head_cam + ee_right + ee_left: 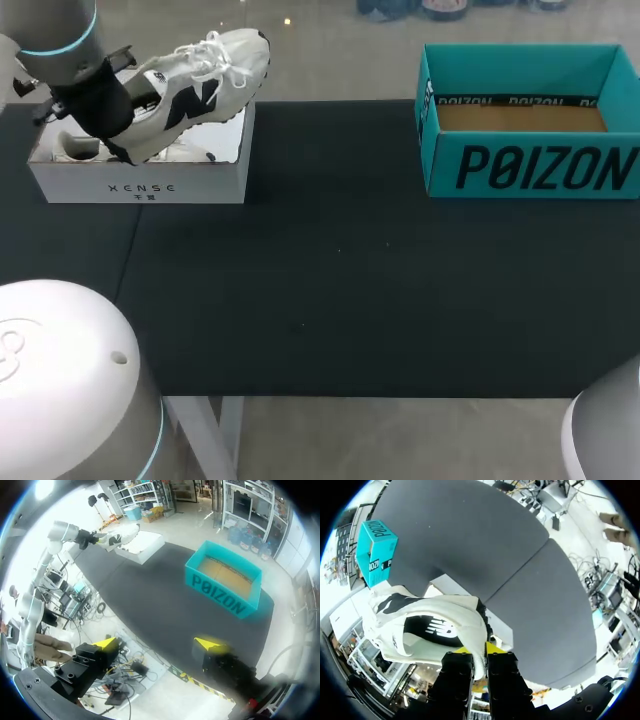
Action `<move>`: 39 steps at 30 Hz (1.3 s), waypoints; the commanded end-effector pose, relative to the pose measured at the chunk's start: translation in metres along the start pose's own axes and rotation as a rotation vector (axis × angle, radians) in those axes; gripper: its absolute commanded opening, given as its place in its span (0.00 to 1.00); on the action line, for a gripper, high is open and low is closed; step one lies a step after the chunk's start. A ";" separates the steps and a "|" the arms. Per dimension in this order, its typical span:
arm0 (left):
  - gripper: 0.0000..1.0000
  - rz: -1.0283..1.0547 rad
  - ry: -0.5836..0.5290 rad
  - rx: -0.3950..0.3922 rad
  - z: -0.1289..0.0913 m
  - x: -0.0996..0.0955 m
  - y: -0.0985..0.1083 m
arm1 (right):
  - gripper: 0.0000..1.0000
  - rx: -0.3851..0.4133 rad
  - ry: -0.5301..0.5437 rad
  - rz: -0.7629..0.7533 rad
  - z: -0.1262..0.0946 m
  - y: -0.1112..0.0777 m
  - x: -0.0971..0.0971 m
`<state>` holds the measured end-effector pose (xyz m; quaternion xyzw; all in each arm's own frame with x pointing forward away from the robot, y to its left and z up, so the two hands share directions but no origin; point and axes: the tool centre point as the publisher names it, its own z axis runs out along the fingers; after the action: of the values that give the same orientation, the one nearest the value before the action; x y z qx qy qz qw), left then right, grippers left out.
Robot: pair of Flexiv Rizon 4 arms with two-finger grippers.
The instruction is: Take the shoe out of the shoebox, open the shoe tongue, remove and reinsert the insole, then place the shoe into the shoebox
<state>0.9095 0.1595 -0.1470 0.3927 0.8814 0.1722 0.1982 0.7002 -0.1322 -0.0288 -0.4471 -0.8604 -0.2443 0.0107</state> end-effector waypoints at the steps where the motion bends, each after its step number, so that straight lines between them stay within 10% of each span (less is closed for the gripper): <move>1: 0.00 0.001 -0.072 -0.003 -0.001 0.005 -0.001 | 1.00 0.007 0.002 0.001 -0.001 0.003 -0.001; 13: 0.00 0.001 -0.072 -0.003 -0.001 0.005 -0.001 | 1.00 0.007 0.002 0.001 -0.001 0.003 -0.001; 25: 0.00 0.291 -0.157 0.029 0.034 0.008 0.080 | 1.00 0.007 0.002 0.001 -0.001 0.003 -0.001; 39: 0.00 0.582 0.030 -0.047 0.088 0.005 0.177 | 1.00 0.007 0.002 0.001 -0.001 0.003 -0.001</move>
<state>1.0277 0.2866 -0.1507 0.6207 0.7241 0.2570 0.1564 0.7002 -0.1322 -0.0288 -0.4471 -0.8604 -0.2443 0.0107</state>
